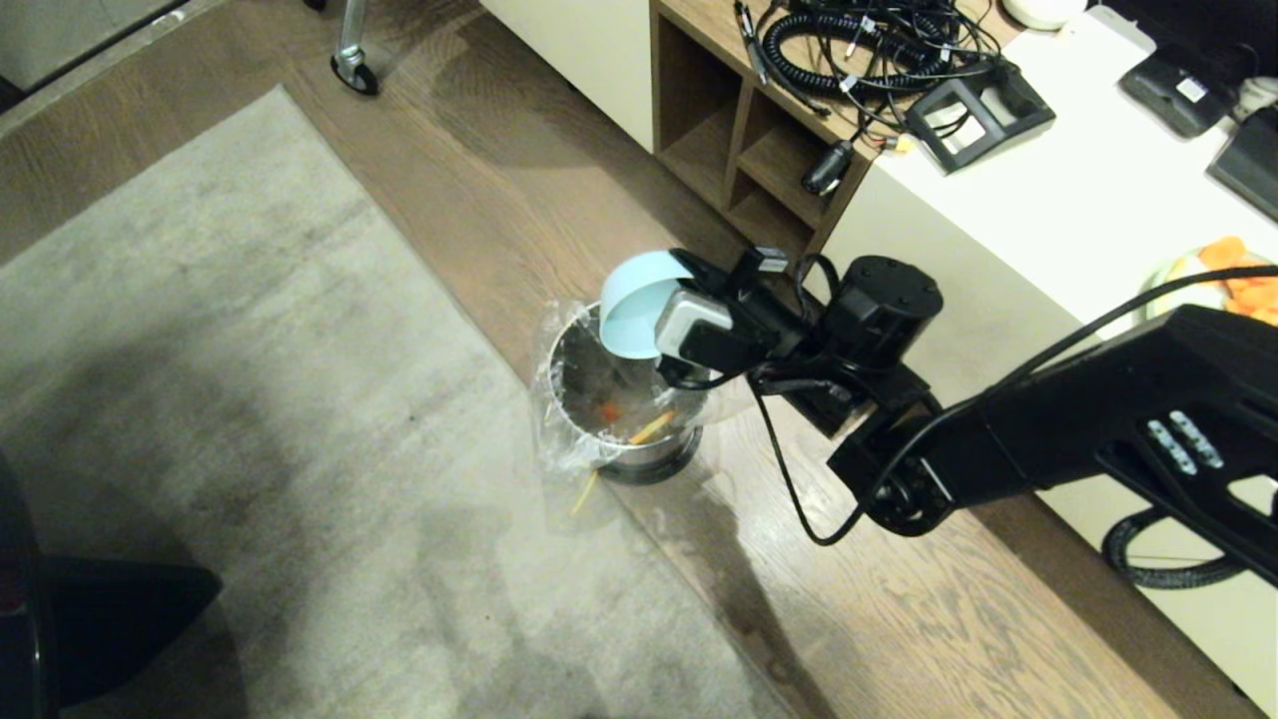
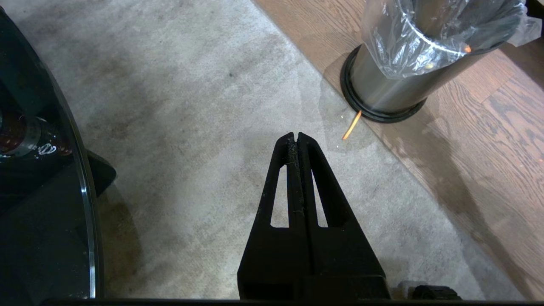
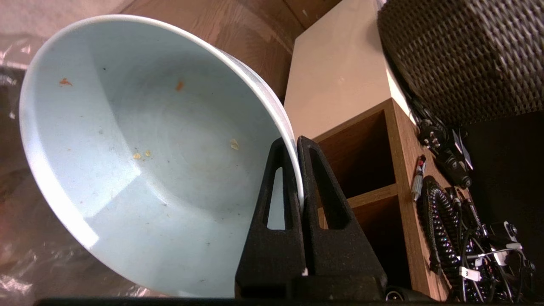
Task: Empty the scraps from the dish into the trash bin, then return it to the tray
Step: Pour the leftover food from the bowl into the trash can, then put the bowl back to the table
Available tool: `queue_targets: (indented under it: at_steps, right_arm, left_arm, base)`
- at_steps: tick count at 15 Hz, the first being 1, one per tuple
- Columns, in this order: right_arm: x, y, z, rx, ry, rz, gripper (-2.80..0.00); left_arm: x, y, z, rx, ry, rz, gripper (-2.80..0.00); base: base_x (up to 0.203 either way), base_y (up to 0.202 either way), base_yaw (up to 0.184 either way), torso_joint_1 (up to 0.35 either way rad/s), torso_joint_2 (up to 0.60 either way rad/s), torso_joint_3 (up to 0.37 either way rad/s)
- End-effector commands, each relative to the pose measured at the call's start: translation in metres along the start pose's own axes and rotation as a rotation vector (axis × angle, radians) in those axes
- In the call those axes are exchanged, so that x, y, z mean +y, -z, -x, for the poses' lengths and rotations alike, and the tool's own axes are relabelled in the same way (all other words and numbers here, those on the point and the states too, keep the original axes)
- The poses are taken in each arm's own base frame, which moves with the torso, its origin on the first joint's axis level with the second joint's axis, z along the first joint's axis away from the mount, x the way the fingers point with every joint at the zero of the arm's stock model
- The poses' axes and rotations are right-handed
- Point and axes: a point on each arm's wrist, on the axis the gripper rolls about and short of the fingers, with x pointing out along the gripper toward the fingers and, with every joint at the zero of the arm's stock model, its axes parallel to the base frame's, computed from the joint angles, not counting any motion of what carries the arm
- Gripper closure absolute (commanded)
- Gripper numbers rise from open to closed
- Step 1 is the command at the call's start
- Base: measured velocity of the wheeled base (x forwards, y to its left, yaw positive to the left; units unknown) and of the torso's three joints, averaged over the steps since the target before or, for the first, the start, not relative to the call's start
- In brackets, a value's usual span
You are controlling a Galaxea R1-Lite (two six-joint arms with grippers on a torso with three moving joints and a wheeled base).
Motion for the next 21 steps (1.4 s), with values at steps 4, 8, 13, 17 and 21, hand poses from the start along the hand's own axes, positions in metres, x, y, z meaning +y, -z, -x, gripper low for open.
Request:
queue_targets:
  at_steps: [4,8,13,17,21]
  right_arm:
    - [0.003,-0.006,0.0,0.049,0.03,0.001,0.0]
    - [-0.028,-0.017,-0.005,0.087,0.135,-0.142,0.0]
    - [-0.082,-0.025,0.005,0.184,0.206,-0.306,0.0]
    - [-0.101,0.006,0.035,0.328,0.172,-0.383,0.0]
    - [-0.109,0.016,0.067,0.464,0.099,-0.575,0.0]
  left_arm:
    - [0.0,0.0,0.0,-0.001,0.0,0.001,0.0]
    - [0.0,0.0,0.0,-0.001,-0.002,0.002,0.0]
    - [0.0,0.0,0.0,-0.001,0.0,0.0,0.0]
    - [0.0,0.0,0.0,-0.001,-0.002,0.0,0.0]
    - [0.0,0.0,0.0,-0.001,-0.002,0.002,0.0]
  base:
    - [0.0,0.0,0.0,0.0,0.0,0.0]
    - [0.0,0.0,0.0,0.0,0.0,0.0]
    - [0.0,0.0,0.0,0.0,0.0,0.0]
    - [0.0,0.0,0.0,0.0,0.0,0.0]
    - [0.0,0.0,0.0,0.0,0.0,0.0]
